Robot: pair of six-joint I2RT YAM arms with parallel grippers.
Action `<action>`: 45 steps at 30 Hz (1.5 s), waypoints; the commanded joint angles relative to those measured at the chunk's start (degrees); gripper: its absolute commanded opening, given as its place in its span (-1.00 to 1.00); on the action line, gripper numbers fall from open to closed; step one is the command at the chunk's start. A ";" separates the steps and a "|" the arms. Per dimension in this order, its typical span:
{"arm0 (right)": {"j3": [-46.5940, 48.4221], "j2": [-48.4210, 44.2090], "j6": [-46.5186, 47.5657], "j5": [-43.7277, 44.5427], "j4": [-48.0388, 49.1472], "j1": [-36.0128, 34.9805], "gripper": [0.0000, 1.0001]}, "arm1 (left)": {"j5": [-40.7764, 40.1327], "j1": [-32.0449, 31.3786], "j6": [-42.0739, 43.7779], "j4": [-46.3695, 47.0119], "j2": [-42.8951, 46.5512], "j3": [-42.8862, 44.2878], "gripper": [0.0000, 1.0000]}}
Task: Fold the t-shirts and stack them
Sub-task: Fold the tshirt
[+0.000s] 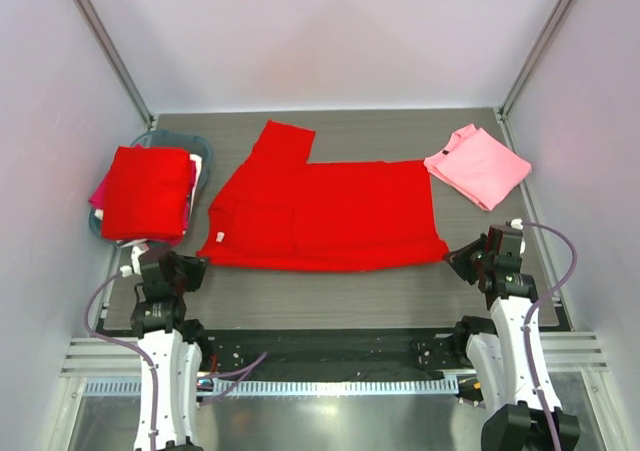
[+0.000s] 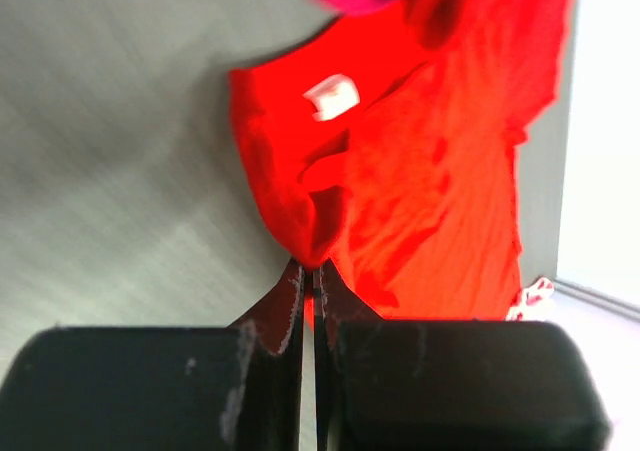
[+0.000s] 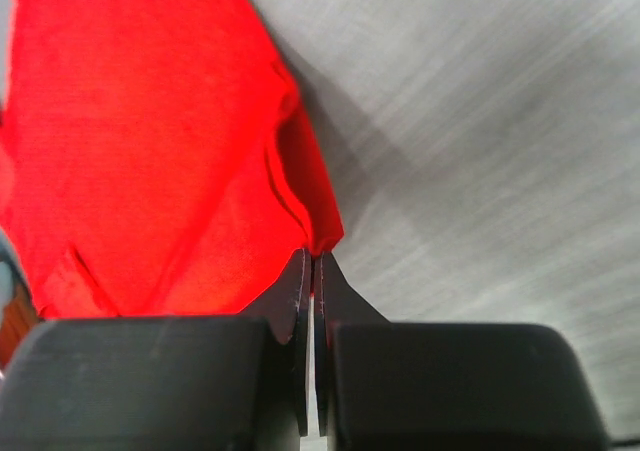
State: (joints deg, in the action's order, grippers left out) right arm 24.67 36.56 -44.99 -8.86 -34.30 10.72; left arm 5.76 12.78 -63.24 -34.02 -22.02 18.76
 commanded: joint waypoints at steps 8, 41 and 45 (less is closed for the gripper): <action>-0.06 -3.86 -3.52 5.88 -11.22 0.26 -0.97 | -5.05 0.32 -4.87 -13.08 -1.62 4.35 -0.99; 29.64 34.79 15.64 -0.46 6.44 -2.80 -0.26 | 12.10 -10.39 21.50 8.00 -51.17 45.74 0.47; 36.83 44.11 15.29 4.02 8.90 -6.67 -0.27 | 11.47 -11.98 19.21 13.01 -61.10 50.04 0.49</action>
State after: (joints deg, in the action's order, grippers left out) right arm 55.68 76.84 -31.31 -7.68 -30.41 6.42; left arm 17.15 1.72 -44.10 -28.23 -78.00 65.08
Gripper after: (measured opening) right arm 0.366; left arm 0.743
